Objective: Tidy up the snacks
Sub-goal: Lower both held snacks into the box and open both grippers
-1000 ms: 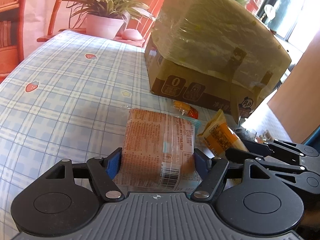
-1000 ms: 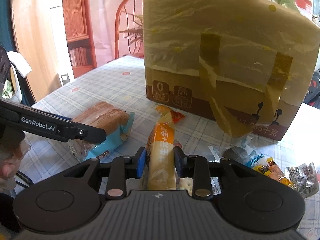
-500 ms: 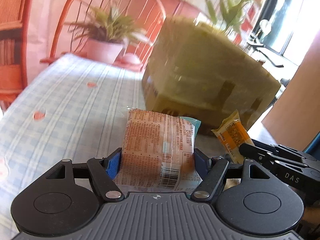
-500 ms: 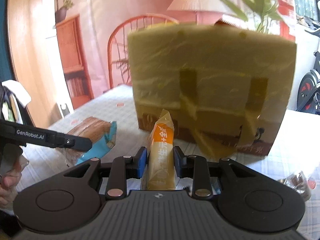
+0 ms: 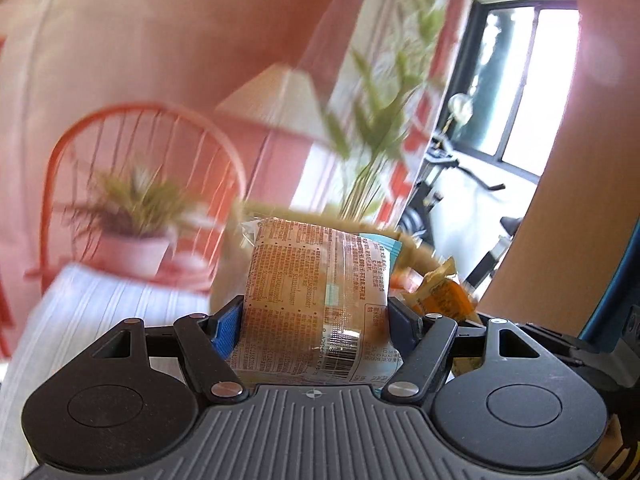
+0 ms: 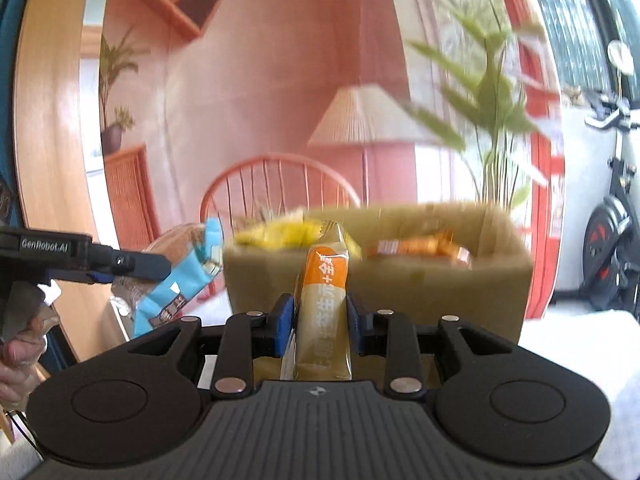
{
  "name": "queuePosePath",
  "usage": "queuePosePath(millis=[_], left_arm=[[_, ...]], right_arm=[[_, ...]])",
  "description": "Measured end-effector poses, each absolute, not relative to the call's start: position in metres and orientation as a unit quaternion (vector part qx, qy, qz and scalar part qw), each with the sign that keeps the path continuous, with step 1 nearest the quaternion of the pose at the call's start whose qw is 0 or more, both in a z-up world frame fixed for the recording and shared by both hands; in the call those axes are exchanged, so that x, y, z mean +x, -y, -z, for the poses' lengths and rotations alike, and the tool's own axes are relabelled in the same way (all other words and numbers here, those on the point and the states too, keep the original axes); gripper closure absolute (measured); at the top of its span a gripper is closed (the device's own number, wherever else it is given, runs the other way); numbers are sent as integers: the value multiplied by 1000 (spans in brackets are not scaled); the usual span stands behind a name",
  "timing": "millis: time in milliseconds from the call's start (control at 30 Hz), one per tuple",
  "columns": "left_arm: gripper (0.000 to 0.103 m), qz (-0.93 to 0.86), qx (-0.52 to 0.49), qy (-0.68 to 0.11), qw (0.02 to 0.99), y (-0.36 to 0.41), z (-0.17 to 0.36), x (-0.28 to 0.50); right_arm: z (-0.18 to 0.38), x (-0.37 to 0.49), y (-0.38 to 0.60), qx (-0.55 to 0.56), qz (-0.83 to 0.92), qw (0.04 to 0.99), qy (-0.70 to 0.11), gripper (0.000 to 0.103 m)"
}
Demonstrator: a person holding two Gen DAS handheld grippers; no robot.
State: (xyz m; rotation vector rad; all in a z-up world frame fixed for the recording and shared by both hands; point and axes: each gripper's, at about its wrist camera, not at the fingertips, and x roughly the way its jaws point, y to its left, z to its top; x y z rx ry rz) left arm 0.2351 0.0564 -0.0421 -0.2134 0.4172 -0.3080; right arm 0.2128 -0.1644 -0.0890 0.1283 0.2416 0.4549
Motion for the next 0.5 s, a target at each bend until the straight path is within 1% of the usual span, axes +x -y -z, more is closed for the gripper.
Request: queuePosePath(millis=[233,333,500], left_arm=[[28,174,-104,-194,960,-18,6,288],[28,171,-98,-199,960,4,5,317],[28,161,-55,-229,959,42,16,368]], right_arm=[[53,249,190,55,-195,975,-94,72],[47,275,202,58,-184,976,-97,72],[49,319,216,65,-163,978,-111,72]])
